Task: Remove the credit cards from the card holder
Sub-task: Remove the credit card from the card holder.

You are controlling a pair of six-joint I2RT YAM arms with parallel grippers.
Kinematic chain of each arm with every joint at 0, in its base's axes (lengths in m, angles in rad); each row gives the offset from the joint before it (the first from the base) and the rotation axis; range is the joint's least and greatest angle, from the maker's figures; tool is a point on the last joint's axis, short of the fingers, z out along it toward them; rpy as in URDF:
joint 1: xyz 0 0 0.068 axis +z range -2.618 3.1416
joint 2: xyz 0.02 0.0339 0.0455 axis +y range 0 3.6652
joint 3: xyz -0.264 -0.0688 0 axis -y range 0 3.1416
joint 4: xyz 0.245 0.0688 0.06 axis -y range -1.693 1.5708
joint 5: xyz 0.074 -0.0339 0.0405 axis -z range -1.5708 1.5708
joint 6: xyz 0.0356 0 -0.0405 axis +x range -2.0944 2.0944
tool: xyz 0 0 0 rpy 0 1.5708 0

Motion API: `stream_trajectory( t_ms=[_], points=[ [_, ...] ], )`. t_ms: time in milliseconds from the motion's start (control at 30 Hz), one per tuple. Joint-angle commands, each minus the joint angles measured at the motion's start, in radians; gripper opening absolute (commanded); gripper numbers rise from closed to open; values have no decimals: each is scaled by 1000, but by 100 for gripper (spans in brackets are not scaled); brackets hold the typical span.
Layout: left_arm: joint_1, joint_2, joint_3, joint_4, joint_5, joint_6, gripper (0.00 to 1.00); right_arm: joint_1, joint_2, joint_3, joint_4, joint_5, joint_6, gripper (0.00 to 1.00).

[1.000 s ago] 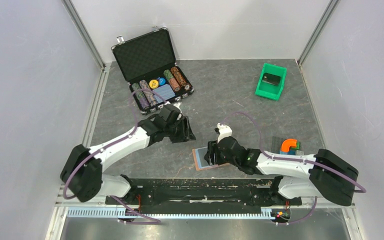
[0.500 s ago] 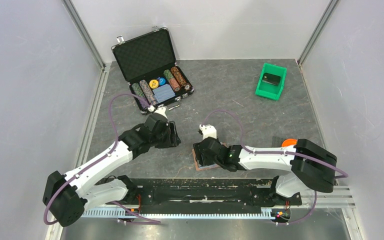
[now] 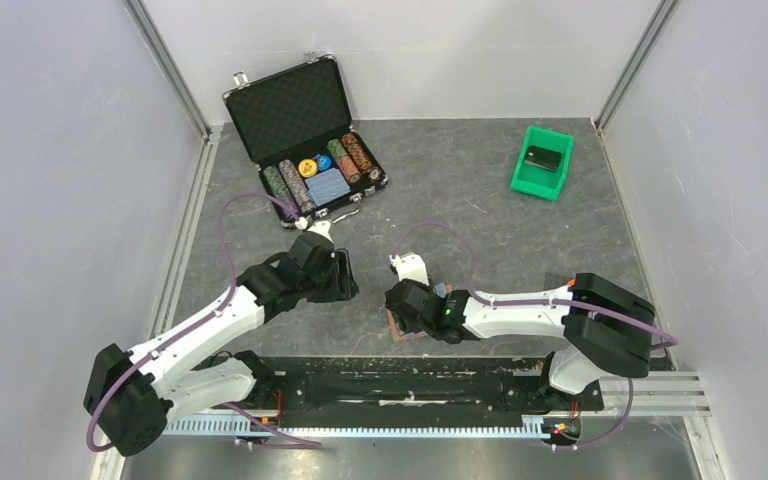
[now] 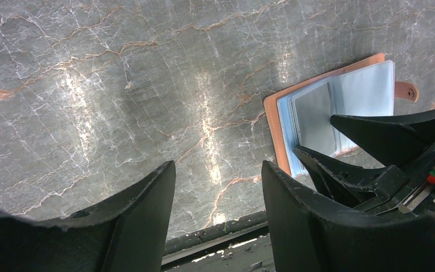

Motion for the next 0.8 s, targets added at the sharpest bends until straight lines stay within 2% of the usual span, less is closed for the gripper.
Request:
stream_trajectory(
  t_ms=[0,167,767],
  points=[
    [2,-4,3,26,-10,27,65,5,12,20,-17,36,1,55],
    [2,-1,1,28,6,21,65,5,-14,-4,16,19,17,50],
    [2,2,-22,60,51,-5,65,5,-102,-55,75,-30,58,45]
  ],
)
